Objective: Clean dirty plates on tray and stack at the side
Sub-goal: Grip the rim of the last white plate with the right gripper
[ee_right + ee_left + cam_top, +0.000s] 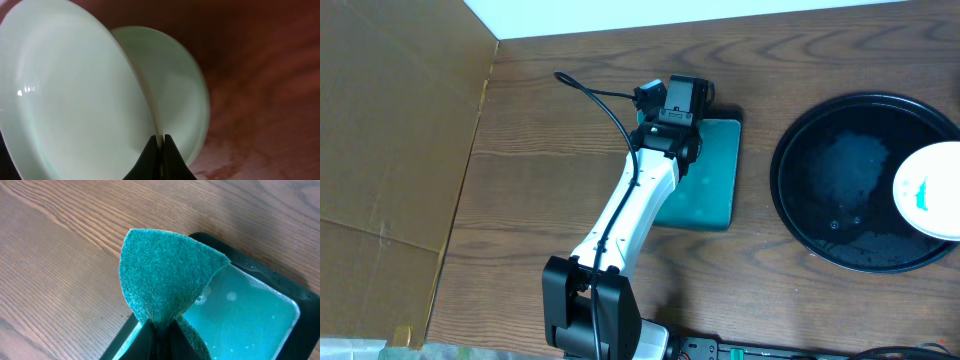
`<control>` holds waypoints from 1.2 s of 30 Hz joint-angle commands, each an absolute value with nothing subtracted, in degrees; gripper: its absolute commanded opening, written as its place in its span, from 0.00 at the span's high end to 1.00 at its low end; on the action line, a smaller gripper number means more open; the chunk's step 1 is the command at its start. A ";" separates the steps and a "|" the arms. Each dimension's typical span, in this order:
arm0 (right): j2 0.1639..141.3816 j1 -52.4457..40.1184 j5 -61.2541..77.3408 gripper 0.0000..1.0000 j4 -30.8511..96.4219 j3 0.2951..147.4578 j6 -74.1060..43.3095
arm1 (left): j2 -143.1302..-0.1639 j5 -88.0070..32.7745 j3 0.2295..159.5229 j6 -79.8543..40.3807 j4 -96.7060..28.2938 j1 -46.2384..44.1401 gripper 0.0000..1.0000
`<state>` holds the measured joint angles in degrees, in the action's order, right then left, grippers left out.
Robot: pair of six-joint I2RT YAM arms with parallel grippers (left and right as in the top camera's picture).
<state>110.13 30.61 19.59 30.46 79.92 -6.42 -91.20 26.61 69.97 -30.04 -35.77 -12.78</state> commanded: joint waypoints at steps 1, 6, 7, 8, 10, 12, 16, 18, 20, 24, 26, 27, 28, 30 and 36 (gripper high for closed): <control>110.83 31.66 22.72 0.99 29.50 80.44 -9.39 | -90.76 26.35 69.76 -30.74 -35.48 -12.56 0.93; 111.24 31.66 22.02 0.55 27.18 80.44 -9.43 | -90.76 25.96 69.76 -30.76 -35.33 -12.56 0.93; 111.20 31.55 22.98 0.41 26.89 80.47 -9.41 | -90.76 25.96 69.76 -30.76 -35.35 -12.56 0.93; 111.04 31.42 24.40 0.33 26.76 80.47 -9.41 | -90.76 25.96 69.76 -30.74 -35.35 -12.56 0.93; 110.76 31.05 27.75 0.26 26.87 80.47 -9.41 | -90.76 25.96 69.76 -30.74 -35.33 -12.56 0.94; 110.00 30.52 31.05 0.22 27.79 80.47 -9.41 | -90.76 25.96 69.76 -30.76 -35.33 -12.56 0.93; 106.52 28.47 32.80 0.21 33.10 80.47 -9.10 | -90.76 25.96 69.76 -30.74 -35.35 -12.56 0.93; 104.20 26.87 29.28 0.17 37.67 80.47 -9.19 | -90.76 25.96 69.76 -30.74 -35.35 -12.56 0.93; 101.49 24.69 22.35 0.14 44.25 80.47 -11.03 | -90.76 25.96 69.76 -30.74 -35.33 -12.56 0.93; 98.21 18.87 11.14 0.19 54.98 80.44 -14.11 | -90.76 25.96 69.76 -30.76 -35.27 -12.56 0.93; 98.02 15.46 7.14 0.25 59.13 80.44 -15.70 | -90.76 25.96 69.76 -30.76 -35.11 -12.56 0.93; 98.04 13.74 4.67 0.25 61.06 80.44 -16.78 | -90.76 25.96 69.76 -30.76 -35.09 -12.56 0.93; 98.13 12.01 1.43 0.22 62.78 80.40 -18.22 | -90.76 25.96 69.76 -30.76 -35.09 -12.56 0.93; 98.15 8.86 -6.42 0.19 66.02 80.16 -22.72 | -90.76 25.96 69.76 -30.74 -35.11 -12.56 0.93; 98.13 6.02 -17.98 0.05 72.05 80.03 -27.81 | -90.76 25.96 69.76 -30.74 -35.11 -12.56 0.93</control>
